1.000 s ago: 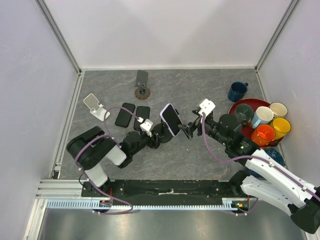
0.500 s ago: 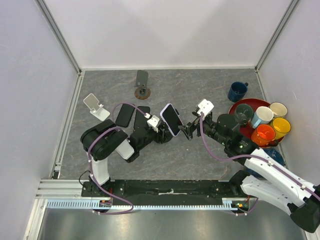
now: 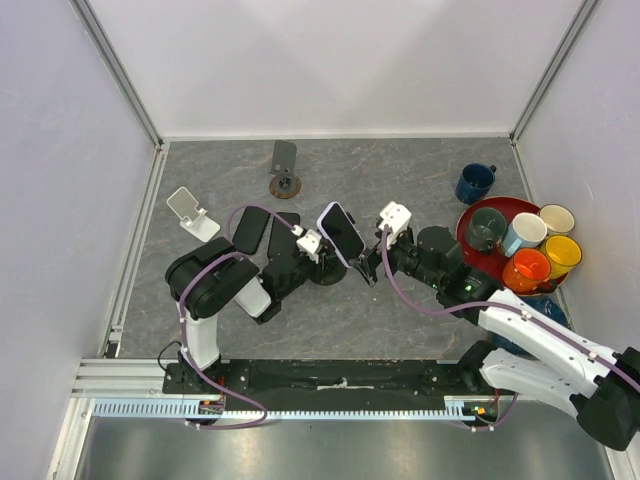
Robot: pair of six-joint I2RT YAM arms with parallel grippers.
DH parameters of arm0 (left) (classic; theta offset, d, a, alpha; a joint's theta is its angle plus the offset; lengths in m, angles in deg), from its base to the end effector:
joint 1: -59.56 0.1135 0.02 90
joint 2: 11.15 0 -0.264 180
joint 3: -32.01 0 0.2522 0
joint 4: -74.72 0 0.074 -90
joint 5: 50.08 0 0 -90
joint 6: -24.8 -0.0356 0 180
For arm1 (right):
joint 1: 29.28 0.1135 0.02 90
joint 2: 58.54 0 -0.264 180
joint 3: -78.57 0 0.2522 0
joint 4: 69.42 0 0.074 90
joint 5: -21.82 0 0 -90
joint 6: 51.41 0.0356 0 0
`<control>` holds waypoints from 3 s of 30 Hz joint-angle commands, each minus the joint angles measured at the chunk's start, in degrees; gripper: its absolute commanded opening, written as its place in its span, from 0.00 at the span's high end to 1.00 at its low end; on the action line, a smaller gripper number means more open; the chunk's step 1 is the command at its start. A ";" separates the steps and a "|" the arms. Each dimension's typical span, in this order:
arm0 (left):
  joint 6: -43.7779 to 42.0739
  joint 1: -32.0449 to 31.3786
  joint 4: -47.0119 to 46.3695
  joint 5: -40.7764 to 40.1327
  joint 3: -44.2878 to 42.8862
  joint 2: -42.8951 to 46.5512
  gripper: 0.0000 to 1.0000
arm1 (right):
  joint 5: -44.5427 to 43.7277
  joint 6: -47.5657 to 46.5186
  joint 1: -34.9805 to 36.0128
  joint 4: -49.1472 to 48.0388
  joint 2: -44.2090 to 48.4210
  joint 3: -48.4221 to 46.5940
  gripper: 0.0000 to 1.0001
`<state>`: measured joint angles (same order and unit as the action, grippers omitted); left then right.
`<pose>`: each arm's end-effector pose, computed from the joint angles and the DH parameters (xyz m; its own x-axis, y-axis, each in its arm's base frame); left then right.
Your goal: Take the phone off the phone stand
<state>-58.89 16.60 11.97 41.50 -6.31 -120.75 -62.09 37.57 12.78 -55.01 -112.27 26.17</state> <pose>0.2173 -0.2037 0.1071 -0.1850 0.0221 -0.9825 0.6850 0.7198 -0.1128 0.1617 0.1510 0.2908 -0.1882 -0.1936 -0.9629 -0.7454 0.6665 0.0116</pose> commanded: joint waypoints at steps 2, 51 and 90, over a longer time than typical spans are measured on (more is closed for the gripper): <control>-0.15 -2.12 -18.85 1.05 0.12 -1.31 0.91 | -2.39 0.84 2.05 -3.54 -0.76 0.31 0.02; 4.86 -8.28 -18.85 -13.62 -1.81 -11.60 0.98 | -59.79 -11.90 25.70 -50.13 -27.30 8.57 0.21; 5.03 -8.28 -18.85 -14.68 -2.07 -12.21 0.98 | -47.83 -2.69 25.26 -14.20 -1.82 2.61 1.00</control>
<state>-58.61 8.63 1.81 26.84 -9.61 -129.67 -112.25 30.90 38.38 -75.01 -118.54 35.51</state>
